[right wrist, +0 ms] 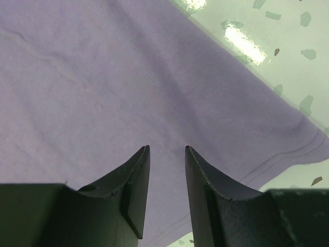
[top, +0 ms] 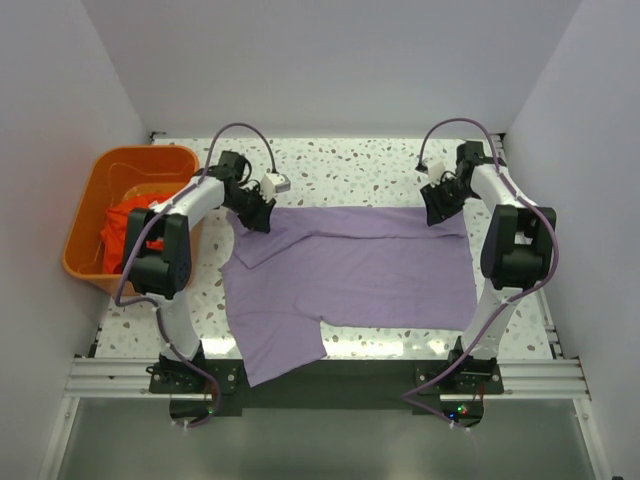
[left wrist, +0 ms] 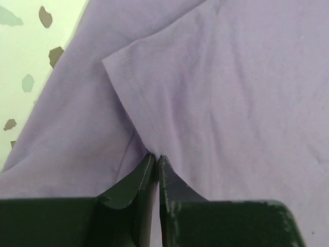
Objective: Fold and stack the t-shirts
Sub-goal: Fold the tshirt
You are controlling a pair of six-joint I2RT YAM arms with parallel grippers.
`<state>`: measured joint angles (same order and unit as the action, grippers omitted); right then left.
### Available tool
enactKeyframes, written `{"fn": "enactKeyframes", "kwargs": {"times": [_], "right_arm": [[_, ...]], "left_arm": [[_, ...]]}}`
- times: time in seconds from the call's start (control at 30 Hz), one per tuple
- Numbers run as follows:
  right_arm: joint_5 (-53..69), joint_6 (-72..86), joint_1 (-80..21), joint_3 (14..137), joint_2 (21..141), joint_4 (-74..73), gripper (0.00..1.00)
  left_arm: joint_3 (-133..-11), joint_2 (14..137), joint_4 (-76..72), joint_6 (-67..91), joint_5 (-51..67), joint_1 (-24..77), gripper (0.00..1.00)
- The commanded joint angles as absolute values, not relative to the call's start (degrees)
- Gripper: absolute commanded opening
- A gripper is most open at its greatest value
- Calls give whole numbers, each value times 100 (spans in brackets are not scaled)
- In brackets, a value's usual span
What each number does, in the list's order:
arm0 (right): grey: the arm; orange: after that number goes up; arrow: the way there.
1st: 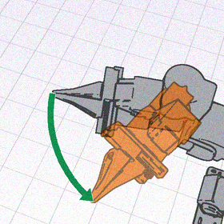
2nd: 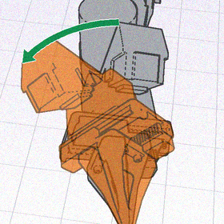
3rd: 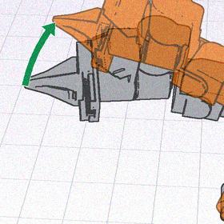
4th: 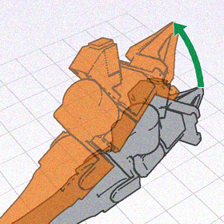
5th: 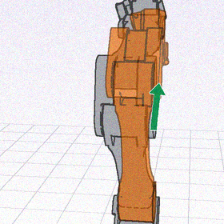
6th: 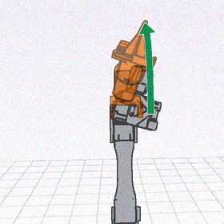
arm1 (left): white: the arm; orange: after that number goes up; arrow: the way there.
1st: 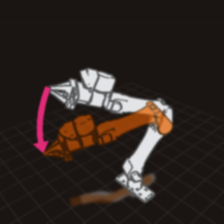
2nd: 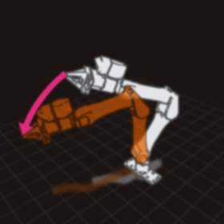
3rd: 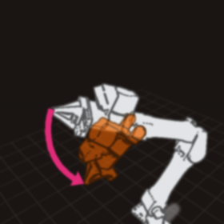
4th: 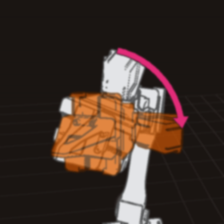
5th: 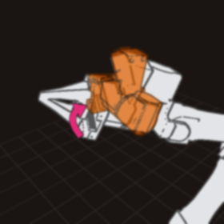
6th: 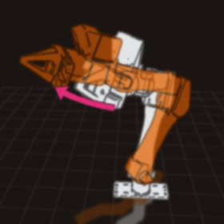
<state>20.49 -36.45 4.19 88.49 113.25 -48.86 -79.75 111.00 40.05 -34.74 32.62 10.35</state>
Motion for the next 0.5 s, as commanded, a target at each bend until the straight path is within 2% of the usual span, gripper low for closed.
{"fn": "enactKeyframes", "kwargs": {"times": [0.0,0.1,0.13,0.23,0.47], "right_arm": [[2065,-3656,431,9053,11312,-4896,37],[2074,-3639,431,9053,11320,-4896,37],[2074,-3630,431,9053,11312,-4904,37],[2048,-3647,431,9035,11268,-4922,37],[1978,-3647,589,9009,11215,-5009,35]], "left_arm": [[-7849,10740,4105,-3639,3454,1125,13],[-7787,10714,4061,-3665,3454,1151,11],[-7787,10714,4078,-3682,3454,1169,6],[-7787,10688,4183,-3823,3594,1213,0],[-7515,9968,5001,-4526,4148,1643,0]]}}
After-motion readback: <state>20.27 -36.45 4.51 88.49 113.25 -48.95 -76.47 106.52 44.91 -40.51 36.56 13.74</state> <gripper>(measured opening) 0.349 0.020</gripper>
